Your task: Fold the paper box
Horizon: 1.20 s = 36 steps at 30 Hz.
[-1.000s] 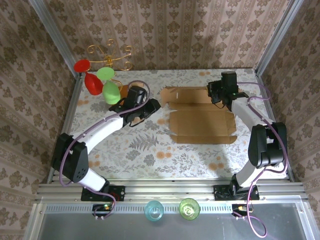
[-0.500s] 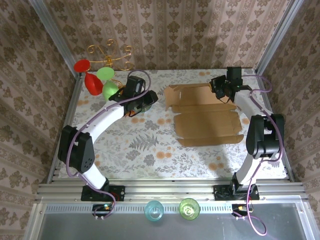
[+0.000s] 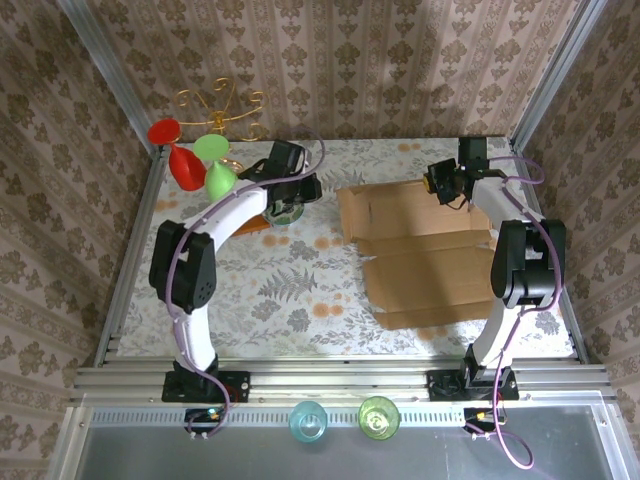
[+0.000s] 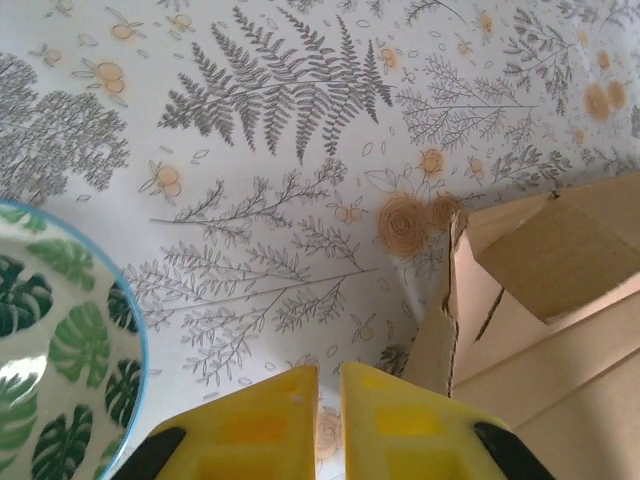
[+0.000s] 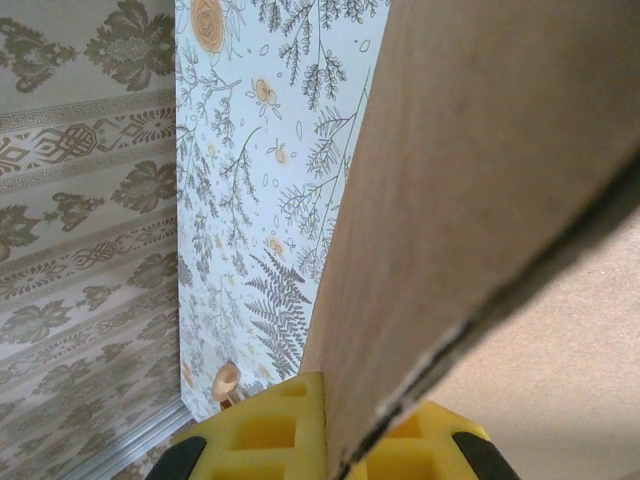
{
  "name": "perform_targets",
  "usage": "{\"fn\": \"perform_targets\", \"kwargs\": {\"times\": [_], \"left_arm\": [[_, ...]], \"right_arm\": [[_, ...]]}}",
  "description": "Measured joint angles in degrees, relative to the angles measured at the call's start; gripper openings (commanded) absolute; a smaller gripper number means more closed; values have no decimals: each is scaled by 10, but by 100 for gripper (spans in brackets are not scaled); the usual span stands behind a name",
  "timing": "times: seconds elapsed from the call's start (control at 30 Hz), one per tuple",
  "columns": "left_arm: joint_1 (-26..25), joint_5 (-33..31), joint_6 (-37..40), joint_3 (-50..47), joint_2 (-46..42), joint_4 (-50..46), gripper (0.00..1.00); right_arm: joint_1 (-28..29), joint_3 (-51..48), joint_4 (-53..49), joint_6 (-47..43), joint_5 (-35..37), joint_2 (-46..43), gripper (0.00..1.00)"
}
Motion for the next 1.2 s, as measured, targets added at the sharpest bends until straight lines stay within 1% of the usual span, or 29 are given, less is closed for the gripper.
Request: {"fn": "perform_targets", "kwargs": {"times": [0.17,0.37,0.6,0.67,0.87,1.2], "left_arm": [[-17,14,44,-18,11,20,23],[-30,26,61,-40,11,55,23],[-12,39,76,-80,11,101,25],[-10,44,90,-85,11,113,27],[-10,68,161,-88,19,163,33],[-10,113,283,-86,82,189,33]], "right_arm": [[-1,0,3,2,-9,0,0],[-3,0,24,14,-17,-10,0],[-15,-43,74,24,-29,-88,0],[-20,-64,92,21,-36,-106,0],[-38,-118,114,-4,-67,-113,0],[-55,-117,132,-45,-115,-92,0]]}}
